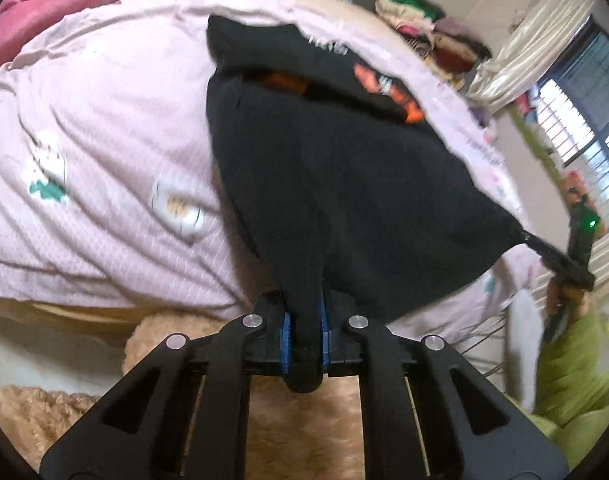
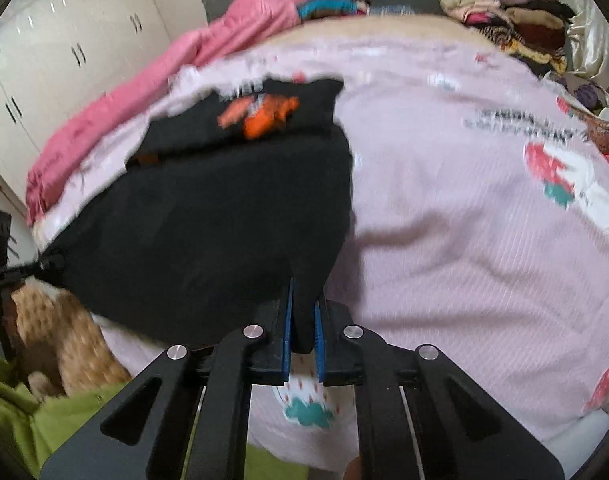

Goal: Fold small clothes
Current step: 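Lift the hem with both tools and fold it up toward the collar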

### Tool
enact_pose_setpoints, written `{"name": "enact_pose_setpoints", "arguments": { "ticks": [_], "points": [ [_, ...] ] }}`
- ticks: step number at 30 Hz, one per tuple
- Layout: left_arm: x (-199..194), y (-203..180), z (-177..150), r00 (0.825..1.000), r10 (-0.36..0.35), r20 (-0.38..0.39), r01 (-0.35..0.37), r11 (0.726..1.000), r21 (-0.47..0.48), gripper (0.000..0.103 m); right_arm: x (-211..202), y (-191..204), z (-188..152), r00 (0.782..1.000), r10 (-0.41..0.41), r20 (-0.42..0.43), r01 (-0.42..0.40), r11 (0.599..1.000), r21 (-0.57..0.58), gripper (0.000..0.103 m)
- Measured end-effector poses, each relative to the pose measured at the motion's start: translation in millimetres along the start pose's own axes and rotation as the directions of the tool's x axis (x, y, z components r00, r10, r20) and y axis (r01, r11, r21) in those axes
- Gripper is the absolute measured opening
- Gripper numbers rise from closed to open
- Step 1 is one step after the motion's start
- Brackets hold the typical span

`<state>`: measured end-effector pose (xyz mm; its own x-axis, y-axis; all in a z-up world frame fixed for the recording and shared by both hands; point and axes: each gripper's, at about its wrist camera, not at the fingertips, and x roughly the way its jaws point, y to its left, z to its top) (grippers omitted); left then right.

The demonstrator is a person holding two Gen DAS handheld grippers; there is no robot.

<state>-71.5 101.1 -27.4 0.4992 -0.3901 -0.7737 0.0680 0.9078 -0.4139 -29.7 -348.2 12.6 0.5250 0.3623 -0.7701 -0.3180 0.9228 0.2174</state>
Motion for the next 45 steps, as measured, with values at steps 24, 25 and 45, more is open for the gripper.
{"name": "enact_pose_setpoints", "arguments": {
  "ticks": [24,25,45],
  "points": [
    [-60,12,120,0.953,-0.045,0.301,0.065,0.996,-0.058,0.004,-33,7,122,0.922,0.000,0.388,-0.032,0.997,0.076,0.008],
    [-61,12,123,0.951,-0.043,0.306,0.063,0.996,-0.057,0.004,-32,8,127,0.919,-0.004,0.394,-0.027,0.997,0.073,0.008],
    [-22,33,204,0.953,0.017,0.303,0.007,0.997,-0.079,0.004,44,-2,207,0.938,-0.071,0.339,0.041,0.995,0.096,0.008]
  ]
}}
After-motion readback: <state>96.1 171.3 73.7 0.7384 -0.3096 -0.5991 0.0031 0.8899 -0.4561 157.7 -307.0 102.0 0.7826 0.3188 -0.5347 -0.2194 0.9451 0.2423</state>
